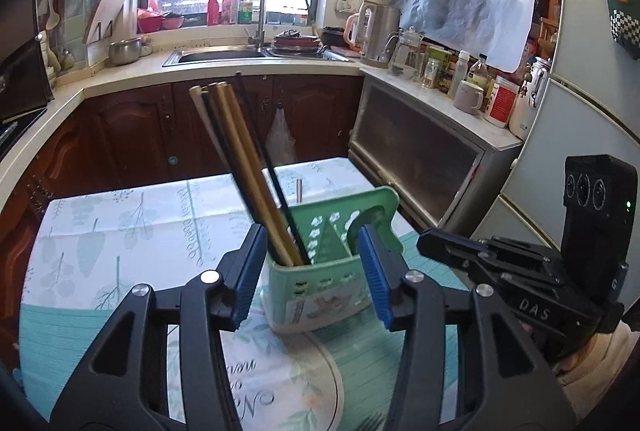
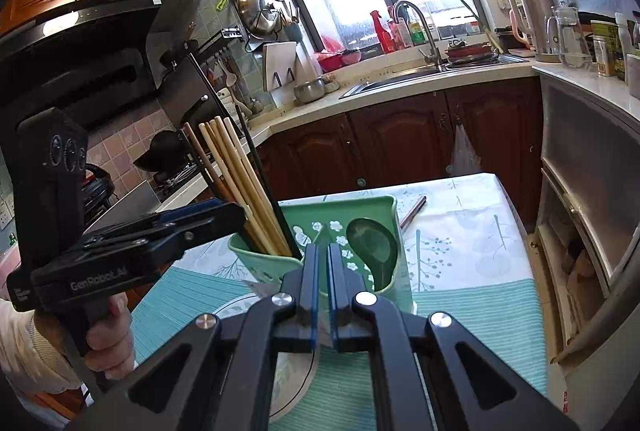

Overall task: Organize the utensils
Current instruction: 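Withdraw both tools from the holder back over the spoon and fork, then grasp the fork with the right tool while the left tool grasps the silver spoon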

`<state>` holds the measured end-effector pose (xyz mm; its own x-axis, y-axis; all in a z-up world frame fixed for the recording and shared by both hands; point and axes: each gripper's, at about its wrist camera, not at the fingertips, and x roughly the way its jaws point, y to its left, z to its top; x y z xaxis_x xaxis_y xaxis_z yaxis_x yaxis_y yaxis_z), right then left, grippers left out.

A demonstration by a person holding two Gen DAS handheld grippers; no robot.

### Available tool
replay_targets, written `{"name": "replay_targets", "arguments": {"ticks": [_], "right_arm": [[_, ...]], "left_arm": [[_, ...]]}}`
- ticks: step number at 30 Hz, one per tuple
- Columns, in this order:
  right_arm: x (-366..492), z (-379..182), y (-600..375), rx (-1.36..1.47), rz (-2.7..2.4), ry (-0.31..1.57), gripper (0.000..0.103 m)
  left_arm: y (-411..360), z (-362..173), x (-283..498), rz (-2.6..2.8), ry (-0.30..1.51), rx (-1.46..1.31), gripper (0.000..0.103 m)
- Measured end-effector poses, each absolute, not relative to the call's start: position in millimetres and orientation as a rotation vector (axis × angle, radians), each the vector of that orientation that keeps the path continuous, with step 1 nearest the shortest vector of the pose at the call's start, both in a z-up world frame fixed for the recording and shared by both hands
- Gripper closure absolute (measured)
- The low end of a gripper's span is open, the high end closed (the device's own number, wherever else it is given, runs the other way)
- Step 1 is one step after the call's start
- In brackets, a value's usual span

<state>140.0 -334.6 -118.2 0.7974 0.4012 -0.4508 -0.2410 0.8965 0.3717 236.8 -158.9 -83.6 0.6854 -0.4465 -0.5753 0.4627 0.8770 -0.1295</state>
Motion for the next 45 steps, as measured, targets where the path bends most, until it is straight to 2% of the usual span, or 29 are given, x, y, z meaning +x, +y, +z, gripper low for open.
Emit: {"name": "replay_targets", "arguments": {"ticks": [8,13,17,23,31,39,45], "right_arm": [[125.8,-101.0,-332.5,0.267,0.317,0.644,0.099],[125.0,-94.4,-324.1,0.267,0.296,0.83,0.099],[112.3,-107.3,-312.4,0.321,0.258,0.939,0.082],[83.9,-147.4,-292.0,0.486,0.286,1.116,0.082],[78.9,-192.8,-279.6,0.734,0.315,1.332,0.082],[90.9,-230.0,-246.6,0.758,0.259,1.533,0.082],[99.1,-239.3,-228.7,0.715,0.193,1.596,0.082]], "left_arm": [[-128.2,-81.6,193.2,-0.44,0.827,0.112,0.058],[-102.4,-104.0,161.5,-0.41,0.994,0.084,0.058],[-86.4,-140.1,144.0,-0.398,1.153,-0.005,0.058],[-69.3,-178.7,148.8,-0.344,1.332,-0.238,0.059],[-57.0,-191.5,140.9,-0.284,1.349,-0.323,0.06],[-37.4,-205.9,140.3,-0.23,1.357,-0.392,0.06],[-29.0,-208.4,143.4,-0.218,1.345,-0.411,0.06]]}}
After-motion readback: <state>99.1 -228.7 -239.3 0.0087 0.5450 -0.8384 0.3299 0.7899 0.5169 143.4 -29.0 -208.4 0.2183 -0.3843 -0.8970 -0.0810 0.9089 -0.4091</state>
